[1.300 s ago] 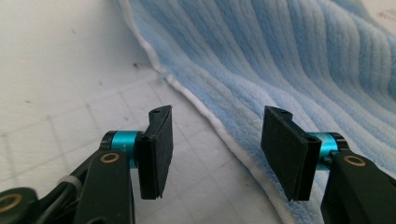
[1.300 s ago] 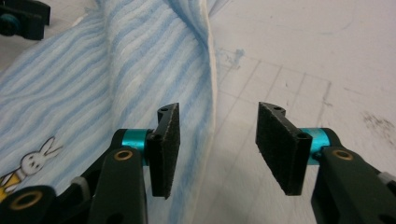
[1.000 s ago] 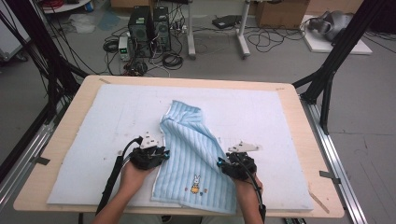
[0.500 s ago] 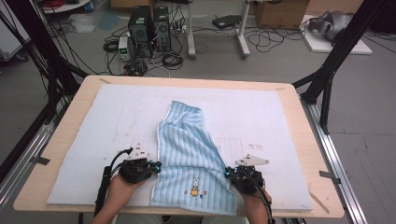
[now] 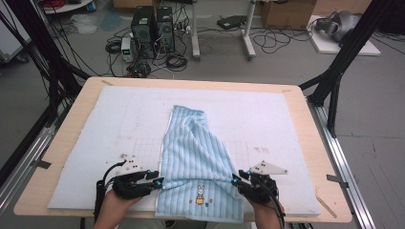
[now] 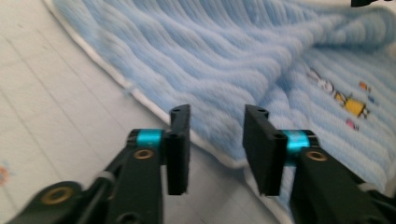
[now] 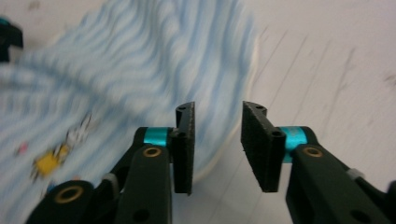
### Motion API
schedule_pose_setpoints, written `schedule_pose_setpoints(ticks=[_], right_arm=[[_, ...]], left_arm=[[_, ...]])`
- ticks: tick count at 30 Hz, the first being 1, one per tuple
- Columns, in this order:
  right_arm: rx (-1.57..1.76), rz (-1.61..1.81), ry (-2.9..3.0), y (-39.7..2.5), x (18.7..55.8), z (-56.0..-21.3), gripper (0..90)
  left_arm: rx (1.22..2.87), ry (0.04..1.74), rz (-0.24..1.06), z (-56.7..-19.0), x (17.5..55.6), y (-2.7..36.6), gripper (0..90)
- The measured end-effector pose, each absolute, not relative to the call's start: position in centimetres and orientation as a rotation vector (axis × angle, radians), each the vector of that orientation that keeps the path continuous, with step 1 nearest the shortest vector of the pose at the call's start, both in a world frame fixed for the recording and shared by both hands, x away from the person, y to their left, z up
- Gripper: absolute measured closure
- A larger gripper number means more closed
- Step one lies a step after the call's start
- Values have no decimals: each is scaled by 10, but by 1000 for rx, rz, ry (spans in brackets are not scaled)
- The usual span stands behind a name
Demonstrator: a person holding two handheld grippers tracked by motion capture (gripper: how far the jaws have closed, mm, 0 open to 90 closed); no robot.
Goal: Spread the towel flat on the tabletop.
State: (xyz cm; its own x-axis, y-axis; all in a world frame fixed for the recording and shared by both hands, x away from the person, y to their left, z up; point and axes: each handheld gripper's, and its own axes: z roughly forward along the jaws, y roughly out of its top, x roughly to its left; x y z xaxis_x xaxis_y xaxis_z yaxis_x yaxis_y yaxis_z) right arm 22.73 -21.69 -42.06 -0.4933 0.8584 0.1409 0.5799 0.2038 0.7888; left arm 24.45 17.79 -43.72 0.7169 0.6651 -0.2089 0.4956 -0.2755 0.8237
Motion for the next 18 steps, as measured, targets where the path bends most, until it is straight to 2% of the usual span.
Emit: schedule_pose_setpoints(ticks=[4,9,11,13,16,18], right_arm=[[1394,1202,2082,-216,258,-416,542],[1414,1156,2142,-201,295,-424,499],[1408,1119,2175,-192,305,-428,522],[1396,1065,2211,-187,311,-433,612],[1410,1039,2245,-187,317,-438,638],[1392,1041,2267,-187,318,-439,693]], left_arm=[[1858,892,268,-431,257,185,457],[1804,916,340,-428,275,193,427],[1767,929,365,-423,281,197,430],[1779,936,385,-417,290,201,433],[1776,944,399,-410,302,205,431],[1755,945,410,-406,308,208,430]])
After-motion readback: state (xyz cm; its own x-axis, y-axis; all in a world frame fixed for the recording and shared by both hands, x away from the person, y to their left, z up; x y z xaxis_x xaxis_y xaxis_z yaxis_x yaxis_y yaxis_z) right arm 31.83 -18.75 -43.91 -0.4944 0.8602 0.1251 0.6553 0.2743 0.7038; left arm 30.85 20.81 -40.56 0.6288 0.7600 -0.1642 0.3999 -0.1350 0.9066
